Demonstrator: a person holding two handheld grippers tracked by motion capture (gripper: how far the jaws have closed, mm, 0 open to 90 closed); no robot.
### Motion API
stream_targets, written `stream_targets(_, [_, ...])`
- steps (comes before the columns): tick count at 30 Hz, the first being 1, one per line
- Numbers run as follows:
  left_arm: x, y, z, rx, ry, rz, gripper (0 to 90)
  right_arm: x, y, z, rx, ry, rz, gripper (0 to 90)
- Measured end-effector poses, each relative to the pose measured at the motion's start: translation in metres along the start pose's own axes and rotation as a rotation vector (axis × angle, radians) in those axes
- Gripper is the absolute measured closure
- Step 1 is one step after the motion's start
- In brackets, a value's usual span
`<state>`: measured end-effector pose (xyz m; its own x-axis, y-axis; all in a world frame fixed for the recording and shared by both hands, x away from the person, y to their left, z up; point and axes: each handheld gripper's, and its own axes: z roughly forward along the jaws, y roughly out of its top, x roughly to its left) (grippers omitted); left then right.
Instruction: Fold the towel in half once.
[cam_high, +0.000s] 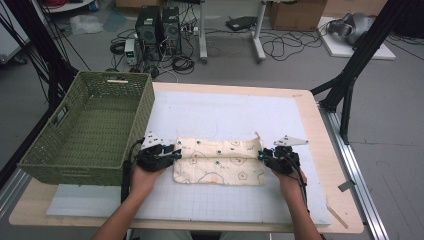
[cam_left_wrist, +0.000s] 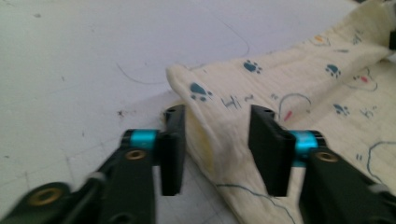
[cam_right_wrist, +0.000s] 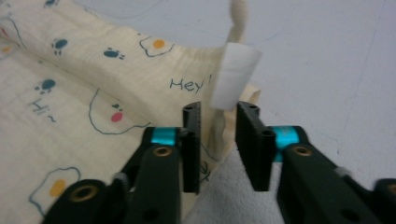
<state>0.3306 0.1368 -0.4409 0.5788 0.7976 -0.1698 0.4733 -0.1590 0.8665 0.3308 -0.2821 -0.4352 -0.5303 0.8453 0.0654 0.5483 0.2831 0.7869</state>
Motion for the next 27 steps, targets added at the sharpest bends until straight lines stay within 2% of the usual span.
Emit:
stream_targets(1, [0.000, 0.002, -0.001, -0.018, 0.003, 0.000, 49.9, 0.000, -0.001, -0.002, -0.004, 0.001, 0.013, 65.5])
stream_targets(3, [0.002, 0.007, 0.000, -0.041, -0.004, 0.003, 44.6, 0.000, -0.002, -0.006, -0.012, -0.017, 0.007, 59.3])
stream_targets(7, [0.005, 0.021, 0.004, -0.073, -0.010, -0.046, 44.4, -0.003, -0.003, -0.015, -0.041, -0.030, 0.023, 51.7])
stream_targets(10, [0.008, 0.031, 0.013, -0.077, -0.009, -0.065, 44.3, -0.006, -0.005, -0.020, -0.054, -0.033, 0.029, 51.1])
stream_targets(14, [0.015, 0.036, 0.027, -0.038, -0.010, -0.117, 45.0, -0.009, -0.005, -0.020, -0.066, -0.031, 0.033, 51.0])
stream_targets(17, [0.019, 0.031, 0.033, 0.007, -0.028, -0.141, 54.0, -0.008, -0.004, -0.019, -0.066, -0.027, 0.032, 51.0])
stream_targets(19, [0.020, 0.028, 0.035, 0.052, -0.037, -0.130, 65.2, -0.009, -0.003, -0.018, -0.071, -0.023, 0.036, 50.3])
stream_targets(21, [0.021, 0.027, 0.035, 0.061, -0.053, -0.119, 81.7, -0.011, 0.000, -0.017, -0.080, -0.021, 0.054, 48.8])
stream_targets(22, [0.021, 0.027, 0.035, 0.060, -0.056, -0.114, 85.9, -0.012, 0.002, -0.017, -0.083, -0.021, 0.066, 47.2])
stream_targets(24, [0.020, 0.027, 0.033, 0.061, -0.064, -0.103, 87.1, -0.014, 0.009, -0.015, -0.092, -0.033, 0.063, 46.4])
stream_targets(27, [0.020, 0.029, 0.030, 0.044, -0.075, -0.108, 87.6, -0.016, 0.024, -0.007, -0.080, -0.037, 0.068, 44.9])
